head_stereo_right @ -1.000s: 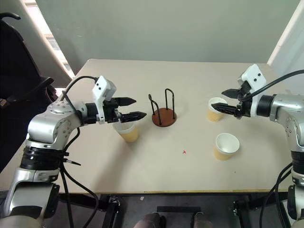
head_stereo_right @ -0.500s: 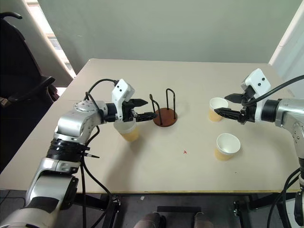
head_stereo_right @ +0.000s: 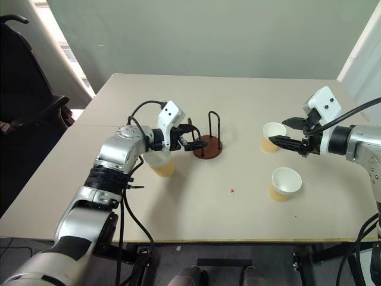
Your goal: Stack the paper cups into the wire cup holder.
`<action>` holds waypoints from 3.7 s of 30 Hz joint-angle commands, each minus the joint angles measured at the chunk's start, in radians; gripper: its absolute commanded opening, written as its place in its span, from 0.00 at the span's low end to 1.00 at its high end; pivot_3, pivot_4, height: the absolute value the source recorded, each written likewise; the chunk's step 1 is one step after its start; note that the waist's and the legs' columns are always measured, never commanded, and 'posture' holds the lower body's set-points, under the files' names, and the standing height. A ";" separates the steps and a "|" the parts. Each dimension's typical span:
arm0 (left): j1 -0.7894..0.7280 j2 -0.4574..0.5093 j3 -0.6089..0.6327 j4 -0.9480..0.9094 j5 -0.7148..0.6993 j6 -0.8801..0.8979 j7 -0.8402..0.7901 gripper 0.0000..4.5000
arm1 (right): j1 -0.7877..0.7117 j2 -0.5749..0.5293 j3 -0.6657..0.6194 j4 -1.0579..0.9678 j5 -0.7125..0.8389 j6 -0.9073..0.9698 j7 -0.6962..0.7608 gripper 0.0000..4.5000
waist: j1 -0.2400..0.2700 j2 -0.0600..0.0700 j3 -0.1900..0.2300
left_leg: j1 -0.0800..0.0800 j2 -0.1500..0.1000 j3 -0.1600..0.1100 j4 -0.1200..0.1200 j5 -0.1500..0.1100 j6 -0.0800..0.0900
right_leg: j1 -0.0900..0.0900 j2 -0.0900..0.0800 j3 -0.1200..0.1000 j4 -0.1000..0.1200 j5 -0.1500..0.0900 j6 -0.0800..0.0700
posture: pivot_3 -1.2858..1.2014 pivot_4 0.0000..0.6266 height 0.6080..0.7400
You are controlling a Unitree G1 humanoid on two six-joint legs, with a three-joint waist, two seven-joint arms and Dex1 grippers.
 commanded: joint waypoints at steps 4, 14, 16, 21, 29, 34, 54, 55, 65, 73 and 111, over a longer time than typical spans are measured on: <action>-0.078 -0.036 0.011 0.089 0.041 -0.077 0.021 1.00 | -0.033 -0.012 -0.025 -0.013 0.011 -0.015 -0.007 0.75 | 0.000 0.000 0.000 | 0.000 0.000 0.000 0.000 0.000 0.000 | 0.000 0.000 0.000 0.000 0.000 0.000 | 0.52 0.24 1.00; -0.114 -0.046 0.052 0.160 0.046 -0.114 0.074 1.00 | -0.012 -0.017 -0.038 -0.023 0.014 -0.011 -0.009 0.75 | 0.001 0.000 0.000 | 0.000 0.000 0.001 0.000 0.001 0.001 | 0.000 0.000 0.000 0.000 0.000 0.001 | 0.52 0.24 1.00; -0.115 -0.044 0.056 0.157 0.044 -0.111 0.067 0.96 | -0.009 -0.019 -0.040 -0.024 0.013 -0.010 -0.010 0.76 | 0.001 0.000 0.000 | -0.001 0.000 0.001 0.000 0.001 0.001 | 0.000 0.000 0.000 0.000 0.000 0.001 | 0.52 0.24 1.00; -0.118 -0.056 0.061 0.155 0.037 -0.105 0.039 0.64 | -0.004 -0.025 -0.043 -0.029 0.012 -0.010 -0.010 0.76 | 0.001 0.000 0.000 | -0.001 0.000 0.001 0.001 0.001 0.001 | 0.000 0.000 0.000 0.000 0.000 0.001 | 0.52 0.24 1.00; -0.091 -0.056 0.025 0.056 0.024 -0.067 -0.072 0.01 | 0.023 -0.044 -0.072 -0.062 0.024 0.007 -0.020 0.76 | 0.003 0.000 0.000 | -0.001 0.000 0.001 0.001 0.001 0.002 | 0.000 0.000 0.000 0.000 0.000 0.002 | 0.52 0.24 1.00; -0.071 -0.032 0.005 -0.032 -0.003 -0.047 -0.184 0.01 | 0.048 -0.062 -0.106 -0.095 0.038 0.029 -0.030 0.76 | 0.003 0.000 0.000 | -0.001 0.000 0.001 0.001 0.001 0.002 | 0.000 0.000 0.000 0.000 0.000 0.002 | 0.52 0.24 1.00; 0.047 -0.114 -0.081 -0.297 -0.095 0.105 -0.289 0.01 | 0.171 -0.238 -0.342 -0.236 0.300 0.238 0.039 0.76 | 0.009 0.000 0.000 | -0.002 0.000 0.004 0.003 0.002 0.005 | 0.001 -0.001 0.002 0.000 -0.001 0.006 | 0.52 0.24 1.00; 0.058 -0.117 -0.088 -0.309 -0.096 0.113 -0.287 0.01 | 0.172 -0.236 -0.338 -0.238 0.302 0.235 0.035 0.76 | 0.009 0.000 0.000 | -0.002 0.000 0.004 0.003 0.002 0.005 | 0.000 -0.001 0.002 0.001 -0.001 0.006 | 0.52 0.24 1.00; 0.146 -0.072 -0.156 -0.413 -0.105 0.145 -0.323 0.01 | 0.111 -0.236 -0.238 -0.210 0.282 0.167 0.025 0.76 | 0.008 0.000 0.000 | -0.001 0.000 0.005 0.003 0.003 0.006 | 0.002 -0.001 0.002 0.001 -0.001 0.007 | 0.52 0.24 1.00; 0.154 -0.016 -0.199 -0.425 -0.077 0.087 -0.358 0.44 | 0.036 -0.237 -0.114 -0.163 0.254 0.096 0.065 0.76 | 0.008 0.000 0.000 | 0.000 0.000 0.005 0.004 0.003 0.007 | 0.003 -0.001 0.002 0.000 -0.001 0.007 | 0.52 0.24 1.00; 0.126 0.257 0.008 -0.536 -0.190 0.105 -0.372 1.00 | -0.553 0.155 0.547 0.949 -0.654 -0.685 0.333 0.76 | -0.003 0.000 0.000 | -0.001 0.000 0.003 0.001 -0.001 0.007 | -0.002 -0.002 0.000 0.001 0.000 0.001 | 0.52 0.24 1.00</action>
